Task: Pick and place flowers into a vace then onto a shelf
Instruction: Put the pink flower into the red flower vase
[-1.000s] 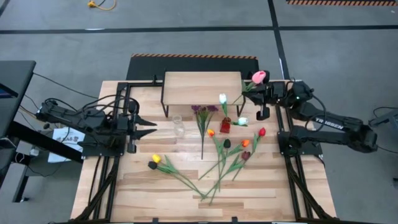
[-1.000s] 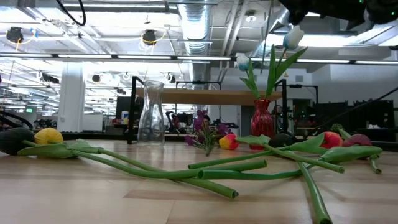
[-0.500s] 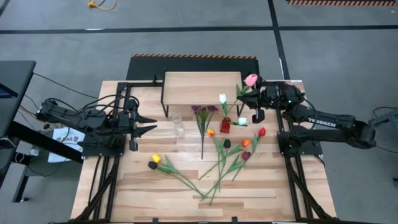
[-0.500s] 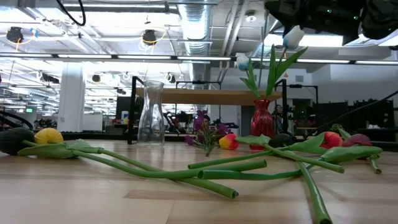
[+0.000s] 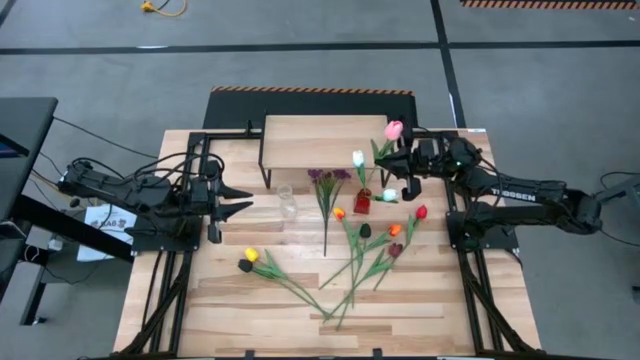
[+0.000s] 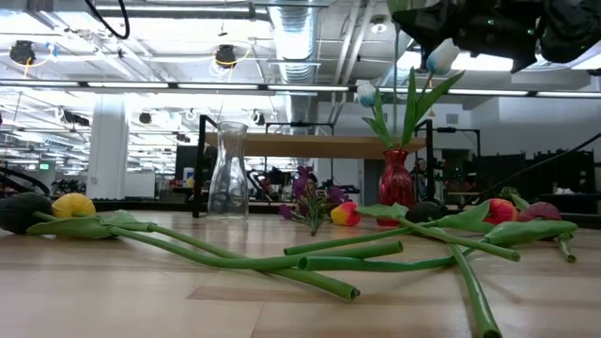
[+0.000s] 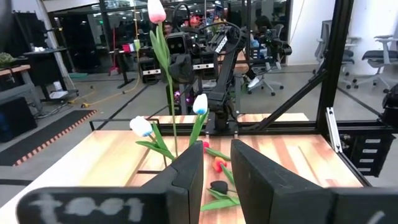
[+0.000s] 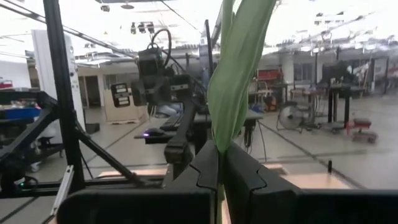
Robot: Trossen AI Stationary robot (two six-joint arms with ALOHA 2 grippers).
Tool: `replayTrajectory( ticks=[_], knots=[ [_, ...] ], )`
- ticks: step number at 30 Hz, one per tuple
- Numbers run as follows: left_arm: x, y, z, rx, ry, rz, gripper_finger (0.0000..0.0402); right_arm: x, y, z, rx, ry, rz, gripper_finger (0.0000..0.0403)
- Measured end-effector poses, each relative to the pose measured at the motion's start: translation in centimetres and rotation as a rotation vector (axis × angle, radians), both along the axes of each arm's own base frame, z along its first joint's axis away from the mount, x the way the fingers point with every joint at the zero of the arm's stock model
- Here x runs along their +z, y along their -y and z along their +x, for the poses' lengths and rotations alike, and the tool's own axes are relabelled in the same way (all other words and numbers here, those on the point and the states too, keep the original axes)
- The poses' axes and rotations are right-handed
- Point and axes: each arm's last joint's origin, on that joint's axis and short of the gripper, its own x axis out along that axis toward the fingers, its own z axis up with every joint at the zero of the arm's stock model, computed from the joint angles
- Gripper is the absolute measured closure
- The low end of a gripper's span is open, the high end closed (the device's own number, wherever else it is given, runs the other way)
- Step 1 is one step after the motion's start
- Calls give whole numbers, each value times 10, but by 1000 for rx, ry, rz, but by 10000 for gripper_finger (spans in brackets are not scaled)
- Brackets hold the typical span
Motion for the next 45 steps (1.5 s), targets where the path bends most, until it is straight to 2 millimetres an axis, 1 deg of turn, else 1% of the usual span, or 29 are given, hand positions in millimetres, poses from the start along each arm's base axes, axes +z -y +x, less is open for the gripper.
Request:
replayTrajectory(
  ticks=[5, 9, 15, 20, 22, 24, 30, 37, 41, 45],
  knots=[
    [0, 0, 0, 0, -1, -7, 329, -7, 1, -1, -8, -26, 16, 403],
    [0, 0, 0, 0, -1, -8, 329, -19, 5, -8, -40, -9, 29, 403],
    [0, 0, 0, -1, 0, -14, 329, -31, 10, -17, -63, 6, 36, 403],
    [0, 0, 0, -1, 1, -16, 329, -32, 10, -17, -62, 3, 39, 398],
    [0, 0, 0, -1, 0, -16, 329, -32, 9, -16, -58, 4, 56, 385],
    [0, 0, 0, -1, 0, -16, 329, -32, 9, -16, -48, 3, 74, 363],
    [0, 0, 0, -1, 0, -7, 329, -37, 10, -16, -48, -47, 111, 281],
    [0, 0, 0, -1, 0, -6, 329, -47, 10, -14, -30, -160, 143, 194],
    [-1, 0, 0, -1, -5, -15, 329, -47, 13, -13, -14, -228, 161, 165],
    [-2, 0, 0, -6, -14, -19, 329, -46, 14, -11, -17, -293, 156, 158]
  ],
)
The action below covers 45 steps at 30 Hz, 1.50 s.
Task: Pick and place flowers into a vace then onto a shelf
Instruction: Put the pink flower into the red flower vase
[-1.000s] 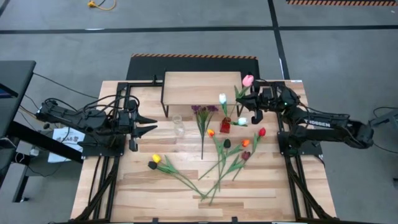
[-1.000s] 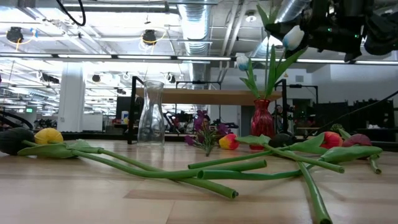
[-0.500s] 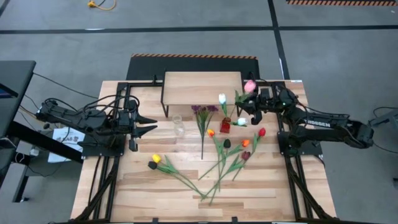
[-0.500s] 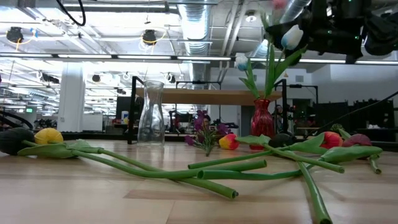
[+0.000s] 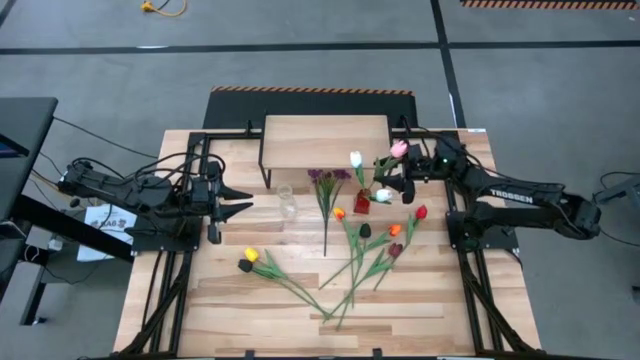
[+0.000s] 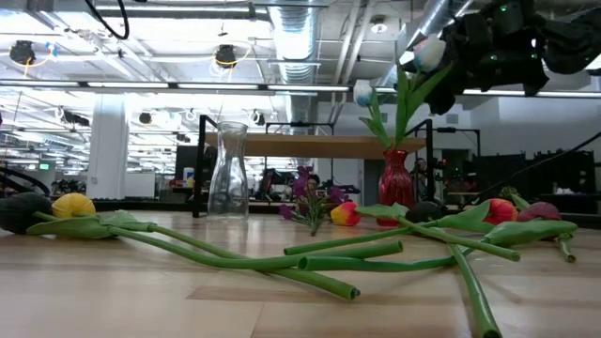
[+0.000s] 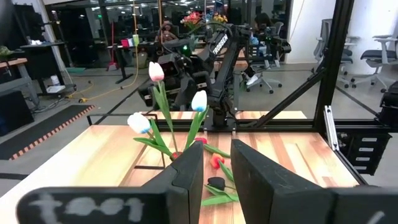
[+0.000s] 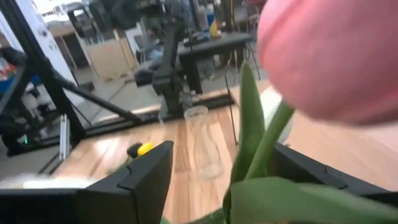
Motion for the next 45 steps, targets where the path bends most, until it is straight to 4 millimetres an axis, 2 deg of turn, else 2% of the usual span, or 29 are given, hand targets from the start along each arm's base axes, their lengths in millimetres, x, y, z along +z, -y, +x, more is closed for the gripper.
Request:
replayTrajectory(
  ticks=[12, 22, 30, 45],
  knots=[
    [0, 0, 0, -10, 0, -10, 329, 12, 1, 1, 1, -114, -15, 158],
    [0, 0, 0, -10, 0, -10, 329, 20, -11, -17, 3, -148, 7, 158],
    [0, 0, 0, -10, 0, -11, 329, 17, -20, -28, -57, -232, 36, 158],
    [0, 0, 0, -10, 2, -11, 329, 12, -30, -25, 10, -285, 55, 158]
  ],
)
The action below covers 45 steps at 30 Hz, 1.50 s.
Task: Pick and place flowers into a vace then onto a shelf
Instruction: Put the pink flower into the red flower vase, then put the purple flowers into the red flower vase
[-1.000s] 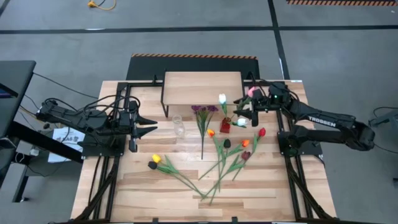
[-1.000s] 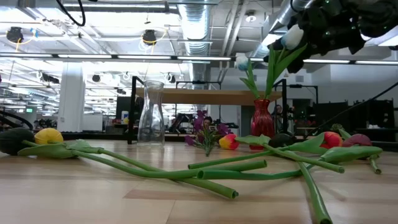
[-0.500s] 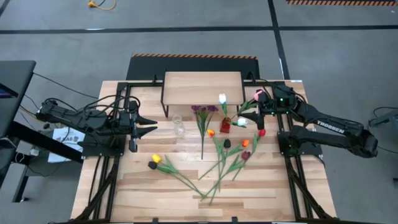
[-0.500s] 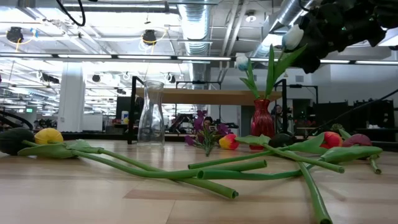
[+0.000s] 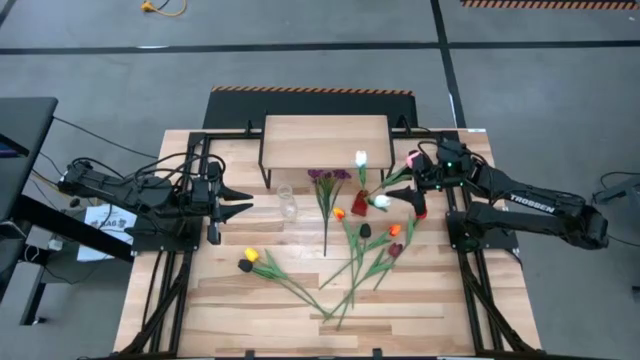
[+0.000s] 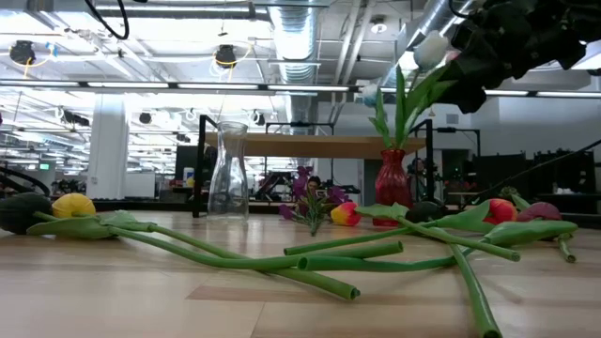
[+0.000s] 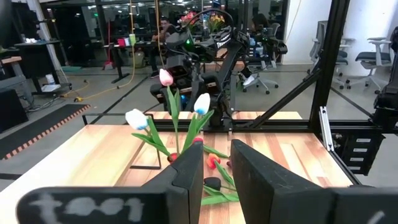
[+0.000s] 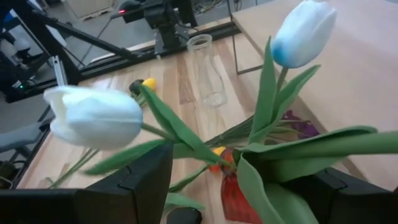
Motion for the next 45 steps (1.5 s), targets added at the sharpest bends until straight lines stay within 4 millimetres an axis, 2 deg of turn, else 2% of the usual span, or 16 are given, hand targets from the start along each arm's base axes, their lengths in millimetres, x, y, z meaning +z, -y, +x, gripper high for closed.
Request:
replayTrajectory(
  ticks=[14, 27, 37, 45],
  knots=[
    [0, 0, 0, 0, 0, 0, 329, 0, 1, 0, 0, -8, -63, 159],
    [0, 0, 0, 1, 1, 0, 329, -7, 0, -4, -23, -98, -98, 159],
    [0, 0, 0, 0, 0, 0, 329, 11, -1, -8, -49, -158, -92, 159],
    [-1, 0, 0, 1, -11, -11, 329, 14, -5, -12, -88, -252, 11, 159]
  ],
)
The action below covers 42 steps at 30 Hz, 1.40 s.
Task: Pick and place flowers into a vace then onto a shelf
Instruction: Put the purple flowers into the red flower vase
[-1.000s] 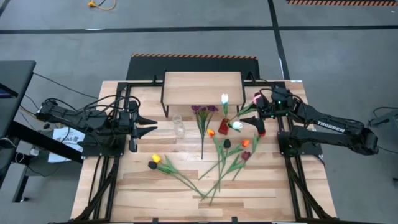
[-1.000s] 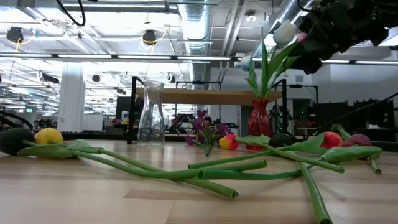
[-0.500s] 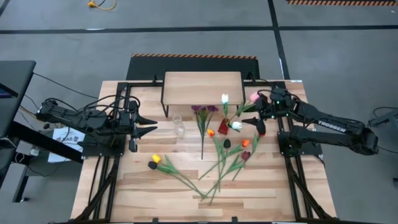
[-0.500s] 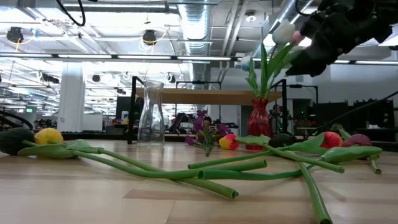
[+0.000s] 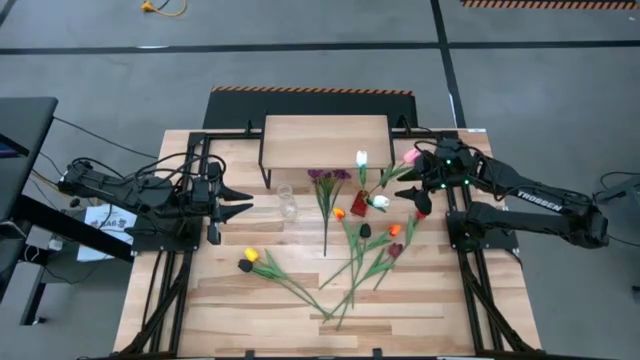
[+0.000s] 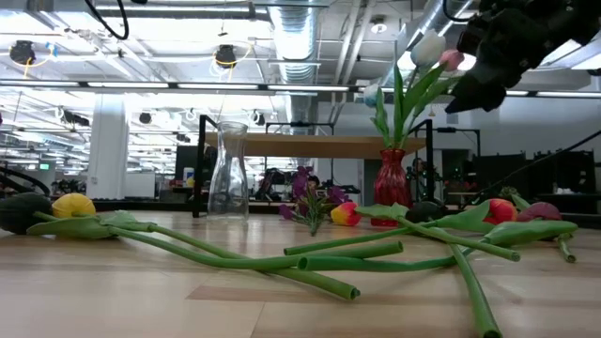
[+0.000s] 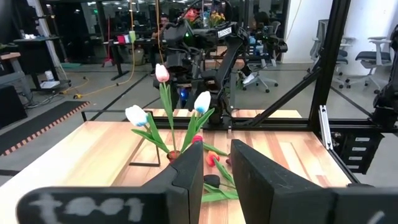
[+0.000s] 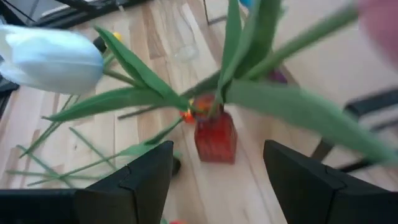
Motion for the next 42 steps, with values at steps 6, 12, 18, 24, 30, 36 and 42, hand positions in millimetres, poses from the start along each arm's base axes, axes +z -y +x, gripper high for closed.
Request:
replayTrajectory(
  ticks=[6, 12, 18, 24, 30, 36, 42],
  knots=[
    [-1, 0, 0, 0, -6, -2, 329, 0, -11, 0, -20, -83, 25, 159],
    [-1, 0, 0, 0, -5, -4, 329, -1, -24, 3, 6, -104, 38, 159],
    [-1, 0, 0, 1, -4, -20, 329, -2, -33, 4, -4, -124, 26, 159],
    [0, 1, 0, -19, -1, -45, 329, -1, -42, -2, -60, -128, 78, 159],
    [1, 1, -4, -66, 13, -76, 329, -2, -55, -1, -131, -138, 115, 159],
    [3, -1, -11, -105, 24, -87, 329, 0, -75, -1, -193, -96, 138, 159],
    [3, -4, -21, -106, 16, -85, 329, -4, -105, 1, -238, -68, 184, 159]
  ],
)
